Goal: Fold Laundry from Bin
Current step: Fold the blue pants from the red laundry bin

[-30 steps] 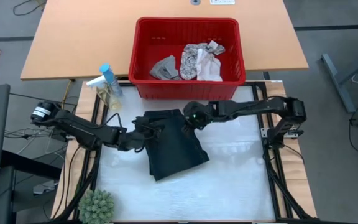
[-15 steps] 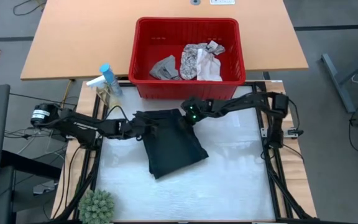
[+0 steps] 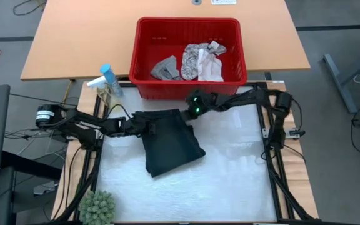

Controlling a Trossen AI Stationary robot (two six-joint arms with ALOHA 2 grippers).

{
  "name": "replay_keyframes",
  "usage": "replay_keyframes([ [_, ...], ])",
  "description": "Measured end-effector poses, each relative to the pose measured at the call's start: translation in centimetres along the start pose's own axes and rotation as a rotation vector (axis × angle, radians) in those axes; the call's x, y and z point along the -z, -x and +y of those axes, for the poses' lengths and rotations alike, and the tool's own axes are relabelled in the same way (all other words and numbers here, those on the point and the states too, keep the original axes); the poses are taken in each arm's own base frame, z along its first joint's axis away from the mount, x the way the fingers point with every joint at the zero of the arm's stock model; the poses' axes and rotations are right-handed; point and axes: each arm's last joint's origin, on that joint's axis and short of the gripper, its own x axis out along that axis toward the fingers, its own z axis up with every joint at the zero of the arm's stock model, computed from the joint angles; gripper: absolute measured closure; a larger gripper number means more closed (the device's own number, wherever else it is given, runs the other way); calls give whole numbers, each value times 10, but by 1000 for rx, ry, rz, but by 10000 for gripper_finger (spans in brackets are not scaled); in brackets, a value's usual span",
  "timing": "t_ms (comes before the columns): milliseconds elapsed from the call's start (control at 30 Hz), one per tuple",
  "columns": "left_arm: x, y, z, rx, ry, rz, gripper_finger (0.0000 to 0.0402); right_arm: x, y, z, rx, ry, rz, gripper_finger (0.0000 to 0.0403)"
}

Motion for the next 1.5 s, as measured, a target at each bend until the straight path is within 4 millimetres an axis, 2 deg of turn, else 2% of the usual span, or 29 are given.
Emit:
replay_keyframes([
  [133,-21,14,-37,166,33,-59,401,-13,43,28,-86,88,-77,387],
  [233,-35,27,-55,189,2,-107,401,-5,61,43,-117,139,-34,387],
  [333,-41,39,-76,267,4,-124,401,12,66,56,-110,206,44,387],
  [400,-36,45,-89,337,-33,-84,401,27,63,63,-103,263,119,387],
  [467,-23,43,-98,388,-74,-17,401,44,57,70,-101,325,188,387],
  [567,4,34,-101,394,-132,93,401,62,44,78,-122,403,249,387],
  [700,41,9,-92,302,-198,196,401,84,14,77,-120,442,345,387],
  [933,84,-29,-70,176,-176,328,401,122,-52,32,-13,419,558,387],
  [1033,93,-36,-63,129,-153,361,401,130,-66,18,-7,387,619,387],
  [1233,91,-33,-62,103,-127,363,401,127,-65,15,-4,388,610,387],
  [1367,75,-17,-76,186,-73,329,401,109,-44,28,-26,398,537,387],
  [1500,50,8,-93,212,-68,198,401,83,-12,46,-43,416,401,387],
])
